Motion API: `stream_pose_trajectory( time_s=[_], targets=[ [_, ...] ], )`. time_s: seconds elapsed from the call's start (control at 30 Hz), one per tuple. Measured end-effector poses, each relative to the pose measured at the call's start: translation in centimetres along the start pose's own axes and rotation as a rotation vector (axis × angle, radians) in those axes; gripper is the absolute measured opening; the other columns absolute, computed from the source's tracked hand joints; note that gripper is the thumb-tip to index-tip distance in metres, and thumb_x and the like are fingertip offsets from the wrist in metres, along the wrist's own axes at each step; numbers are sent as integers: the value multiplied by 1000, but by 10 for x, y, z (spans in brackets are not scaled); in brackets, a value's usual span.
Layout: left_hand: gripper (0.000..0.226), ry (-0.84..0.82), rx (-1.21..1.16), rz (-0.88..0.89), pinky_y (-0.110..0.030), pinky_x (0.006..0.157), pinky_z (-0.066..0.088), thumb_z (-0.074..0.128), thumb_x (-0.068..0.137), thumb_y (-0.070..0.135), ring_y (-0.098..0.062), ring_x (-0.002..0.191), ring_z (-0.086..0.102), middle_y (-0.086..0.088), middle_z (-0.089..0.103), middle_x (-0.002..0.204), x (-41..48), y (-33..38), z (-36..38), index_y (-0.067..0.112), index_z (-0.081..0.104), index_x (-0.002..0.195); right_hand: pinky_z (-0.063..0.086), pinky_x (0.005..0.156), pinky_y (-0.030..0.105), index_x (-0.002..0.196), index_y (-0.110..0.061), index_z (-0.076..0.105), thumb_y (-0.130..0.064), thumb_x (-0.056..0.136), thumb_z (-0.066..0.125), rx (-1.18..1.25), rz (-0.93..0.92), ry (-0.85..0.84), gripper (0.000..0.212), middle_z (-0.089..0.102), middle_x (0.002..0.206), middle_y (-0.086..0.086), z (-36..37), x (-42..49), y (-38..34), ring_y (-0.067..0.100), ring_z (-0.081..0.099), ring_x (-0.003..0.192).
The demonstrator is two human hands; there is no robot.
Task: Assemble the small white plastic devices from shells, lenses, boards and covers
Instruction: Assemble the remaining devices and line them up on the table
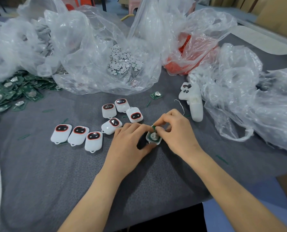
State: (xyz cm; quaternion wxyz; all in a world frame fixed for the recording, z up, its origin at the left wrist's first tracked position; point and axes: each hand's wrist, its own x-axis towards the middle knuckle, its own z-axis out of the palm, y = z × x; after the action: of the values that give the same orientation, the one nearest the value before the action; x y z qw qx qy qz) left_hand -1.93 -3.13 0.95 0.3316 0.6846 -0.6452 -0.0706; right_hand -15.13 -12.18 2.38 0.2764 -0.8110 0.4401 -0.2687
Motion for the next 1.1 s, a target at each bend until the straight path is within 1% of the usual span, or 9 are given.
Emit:
stream_pose_trajectory(
  time_s=[0.07,0.17,0.33,0.47,0.63,0.77,0.9,1.0,1.1],
  targets=[
    [25,1,-4,2,-34,84,37,76,78,33,-14,98,54,13,63,100,0,0,0,28,68,101,47,68,30,80,-15,71,-7,80,70,29,-1,18,8,53,89,-2,3,-2,1,3,45,61],
    [23,-4,-1,-4,-34,84,38,76,78,34,-13,98,54,13,63,100,0,-1,1,29,69,99,48,68,32,79,-15,72,-6,79,71,52,12,38,9,54,86,-1,4,-3,2,3,45,59],
    [25,-8,8,-7,-34,84,39,77,78,33,-13,99,54,13,64,102,0,-1,1,30,70,102,43,64,18,77,-16,71,-6,79,71,46,33,96,9,56,84,-4,7,-4,4,5,50,63],
    [28,-6,24,6,-33,84,38,75,79,34,-13,99,54,14,63,102,0,0,0,31,68,106,40,63,10,77,-16,72,-3,79,70,166,64,129,13,57,85,-6,8,-6,8,1,53,66],
    [34,-11,5,4,-34,85,38,74,80,35,-12,100,52,17,62,104,0,2,-2,29,62,111,41,61,14,75,-27,66,-9,79,72,291,61,56,19,63,84,-7,0,-7,9,4,52,59],
    [37,-22,-11,-37,-30,84,33,76,77,37,-8,97,47,22,52,97,1,0,0,24,55,105,47,61,25,74,-22,66,-6,78,73,412,97,-10,18,68,72,-5,-5,-6,6,8,56,61],
    [36,-24,-14,-37,-30,84,33,75,78,38,-10,98,48,18,58,101,1,-1,1,25,55,104,38,42,17,72,-12,64,3,81,69,638,182,62,18,63,59,-3,-15,2,5,5,45,42],
    [34,-21,-12,-31,-31,84,33,74,78,40,-9,98,49,17,60,103,0,-2,1,26,56,103,38,40,19,71,-11,64,3,81,69,580,188,18,18,63,59,2,-16,5,6,8,46,41],
    [34,-18,-11,-26,-30,82,33,74,77,39,-8,96,48,18,59,101,0,-2,1,26,55,103,40,40,21,69,-16,64,0,80,70,489,187,-22,21,64,58,-1,-12,3,5,8,50,43]
  ],
)
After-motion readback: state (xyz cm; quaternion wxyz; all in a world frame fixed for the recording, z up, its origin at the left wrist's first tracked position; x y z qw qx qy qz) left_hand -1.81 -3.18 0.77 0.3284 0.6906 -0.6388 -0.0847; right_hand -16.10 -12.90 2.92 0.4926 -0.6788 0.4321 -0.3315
